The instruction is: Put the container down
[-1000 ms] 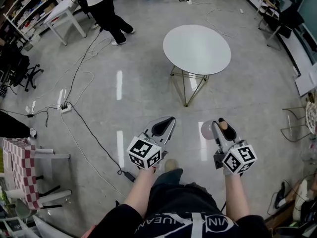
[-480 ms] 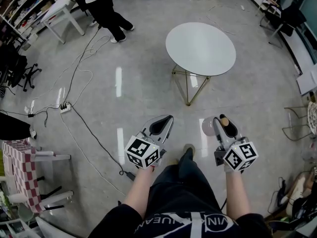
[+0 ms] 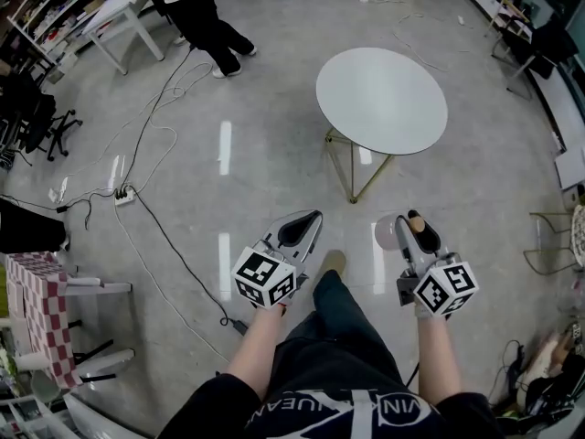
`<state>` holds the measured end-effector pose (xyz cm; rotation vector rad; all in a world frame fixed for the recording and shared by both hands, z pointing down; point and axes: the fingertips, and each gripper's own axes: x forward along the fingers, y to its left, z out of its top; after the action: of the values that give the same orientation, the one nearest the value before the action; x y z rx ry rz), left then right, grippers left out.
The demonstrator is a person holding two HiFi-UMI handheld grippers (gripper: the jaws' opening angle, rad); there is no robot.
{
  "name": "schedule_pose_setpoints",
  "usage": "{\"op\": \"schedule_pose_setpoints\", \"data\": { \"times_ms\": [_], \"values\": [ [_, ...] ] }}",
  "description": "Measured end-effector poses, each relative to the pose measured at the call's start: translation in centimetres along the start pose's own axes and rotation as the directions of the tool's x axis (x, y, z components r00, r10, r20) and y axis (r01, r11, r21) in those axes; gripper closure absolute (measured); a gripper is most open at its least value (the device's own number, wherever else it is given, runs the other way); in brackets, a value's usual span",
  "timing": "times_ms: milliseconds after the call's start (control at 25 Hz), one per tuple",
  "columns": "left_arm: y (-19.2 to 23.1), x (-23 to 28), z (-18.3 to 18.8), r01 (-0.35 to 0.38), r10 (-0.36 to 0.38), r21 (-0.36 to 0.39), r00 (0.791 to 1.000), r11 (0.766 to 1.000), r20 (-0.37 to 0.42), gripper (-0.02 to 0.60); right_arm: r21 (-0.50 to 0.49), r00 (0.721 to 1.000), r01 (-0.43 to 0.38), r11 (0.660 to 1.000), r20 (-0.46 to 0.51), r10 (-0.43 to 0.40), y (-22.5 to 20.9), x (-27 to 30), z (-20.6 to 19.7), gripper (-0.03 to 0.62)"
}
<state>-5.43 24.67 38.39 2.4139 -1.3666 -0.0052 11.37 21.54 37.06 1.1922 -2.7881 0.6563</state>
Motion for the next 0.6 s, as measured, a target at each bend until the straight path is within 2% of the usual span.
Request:
{"op": "schedule_pose_setpoints", "data": {
  "times_ms": [400,600],
  "values": [
    [3.6,6.3,1.5,0.046,-0.046,0.001,0.998,0.999,-0.037,0.567,-0.01,1.0,-0.012,1.0,-0.005,0.012,-3.1,5.4,1.8,0.462],
    [4.9,9.8,2.3,0.08,-0.08,-0.008,0.996,0.997,-0.048,0.568,-0.014,1.0,0.012,1.0,-0.015,-0.012,-5.2,7.5,2.4,0.462]
  ]
}}
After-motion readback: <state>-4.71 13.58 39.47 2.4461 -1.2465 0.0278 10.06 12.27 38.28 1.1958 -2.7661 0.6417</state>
